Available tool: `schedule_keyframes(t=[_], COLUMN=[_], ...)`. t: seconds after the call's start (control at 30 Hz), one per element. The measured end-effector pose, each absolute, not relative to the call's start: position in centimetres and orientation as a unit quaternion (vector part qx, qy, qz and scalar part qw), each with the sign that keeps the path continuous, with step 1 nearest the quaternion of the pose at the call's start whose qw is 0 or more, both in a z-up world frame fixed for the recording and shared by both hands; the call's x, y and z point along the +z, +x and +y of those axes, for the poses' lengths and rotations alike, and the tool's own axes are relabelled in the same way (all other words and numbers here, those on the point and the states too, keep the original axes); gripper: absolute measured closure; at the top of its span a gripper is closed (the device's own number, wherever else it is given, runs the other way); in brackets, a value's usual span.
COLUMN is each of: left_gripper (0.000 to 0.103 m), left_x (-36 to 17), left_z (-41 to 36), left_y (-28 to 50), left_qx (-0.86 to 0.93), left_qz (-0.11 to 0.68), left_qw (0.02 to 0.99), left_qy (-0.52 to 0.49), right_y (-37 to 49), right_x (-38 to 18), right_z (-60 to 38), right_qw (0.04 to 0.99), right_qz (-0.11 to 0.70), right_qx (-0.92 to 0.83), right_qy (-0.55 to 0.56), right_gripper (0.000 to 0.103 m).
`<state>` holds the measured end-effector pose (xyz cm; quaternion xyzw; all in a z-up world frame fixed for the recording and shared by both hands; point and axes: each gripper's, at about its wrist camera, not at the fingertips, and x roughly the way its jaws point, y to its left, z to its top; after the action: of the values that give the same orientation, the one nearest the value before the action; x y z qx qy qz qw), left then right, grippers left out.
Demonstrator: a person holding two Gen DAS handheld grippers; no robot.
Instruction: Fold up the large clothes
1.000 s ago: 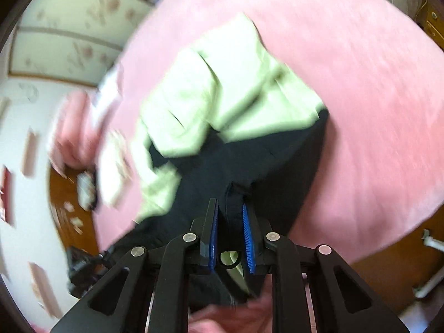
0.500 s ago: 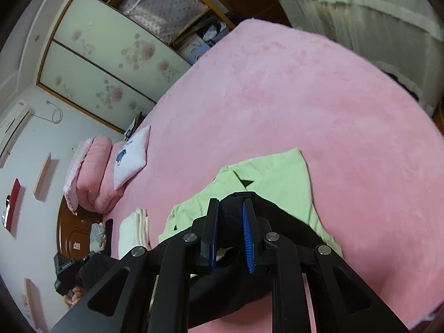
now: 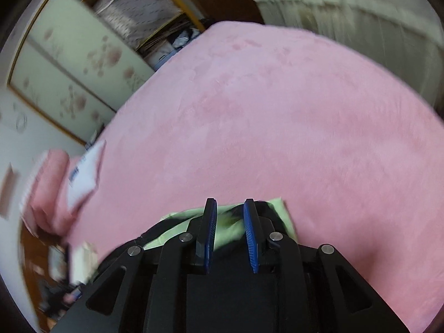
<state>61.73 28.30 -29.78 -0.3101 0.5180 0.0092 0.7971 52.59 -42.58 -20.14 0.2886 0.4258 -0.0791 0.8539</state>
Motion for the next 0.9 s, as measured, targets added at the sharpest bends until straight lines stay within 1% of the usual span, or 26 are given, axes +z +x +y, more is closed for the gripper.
schedule_keyframes(t=[0.03, 0.1, 0.23, 0.33, 0.4, 0.47, 0.5, 0.53, 0.6, 0.67, 0.7, 0.77, 0.8, 0.83, 0.9], left_gripper=[0.031, 0.031, 0.031, 0.031, 0.031, 0.031, 0.035, 0.04, 0.04, 0.042, 0.043, 0.047, 0.051, 0.052, 0.052], left_x=[-29.2, -27.1, -25.8, -26.2, -27.5, -29.2, -29.8, -30.6, -32.6, -35.5, -36.1, -36.2, -35.9, -35.5, -35.3], left_z=[27.8, 25.8, 20.5, 16.0, 11.8, 8.3, 7.4, 6.5, 5.4, 5.3, 5.5, 6.4, 6.9, 7.8, 10.3], left_y=[61.2, 59.4, 55.4, 52.2, 50.3, 48.9, 48.1, 47.6, 46.8, 46.7, 46.6, 46.6, 46.6, 46.6, 46.7], left_qx=[0.012, 0.016, -0.022, -0.06, -0.093, -0.117, -0.125, -0.133, -0.121, -0.065, -0.056, -0.043, -0.029, 0.0, 0.08], left_qz=[0.509, 0.487, 0.49, 0.498, 0.53, 0.551, 0.555, 0.562, 0.589, 0.64, 0.647, 0.64, 0.632, 0.62, 0.602], left_qw=[0.811, 0.84, 0.853, 0.854, 0.838, 0.825, 0.822, 0.816, 0.799, 0.766, 0.76, 0.766, 0.774, 0.785, 0.794], left_qy=[-0.287, -0.237, -0.176, -0.139, -0.089, -0.045, -0.038, -0.033, -0.02, -0.01, -0.018, -0.033, -0.028, -0.016, 0.029], right_y=[52.3, 50.4, 46.4, 43.5, 41.8, 40.6, 39.9, 39.3, 38.8, 38.8, 38.9, 39.1, 39.2, 39.2, 39.1], right_x=[-19.6, -19.1, -18.6, -20.9, -23.3, -25.5, -26.3, -26.8, -27.9, -29.9, -31.0, -31.9, -32.0, -31.9, -31.9], right_z=[-41.7, -40.3, -36.1, -32.1, -28.7, -25.2, -23.4, -21.7, -19.7, -18.1, -17.6, -17.4, -18.0, -18.8, -20.8], right_qw=[0.861, 0.871, 0.88, 0.866, 0.84, 0.815, 0.809, 0.807, 0.8, 0.778, 0.773, 0.774, 0.781, 0.787, 0.792], right_qz=[0.422, 0.42, 0.433, 0.455, 0.492, 0.524, 0.532, 0.535, 0.538, 0.563, 0.576, 0.58, 0.572, 0.563, 0.555], right_qx=[-0.067, -0.05, -0.001, 0.049, 0.07, 0.103, 0.118, 0.131, 0.153, 0.163, 0.152, 0.148, 0.145, 0.142, 0.131], right_qy=[0.274, 0.25, 0.194, 0.202, 0.219, 0.225, 0.22, 0.213, 0.217, 0.226, 0.218, 0.206, 0.206, 0.21, 0.217], right_gripper=[0.072, 0.066, 0.066, 0.066, 0.067, 0.073, 0.079, 0.08, 0.08, 0.08, 0.082, 0.091, 0.098, 0.101, 0.103])
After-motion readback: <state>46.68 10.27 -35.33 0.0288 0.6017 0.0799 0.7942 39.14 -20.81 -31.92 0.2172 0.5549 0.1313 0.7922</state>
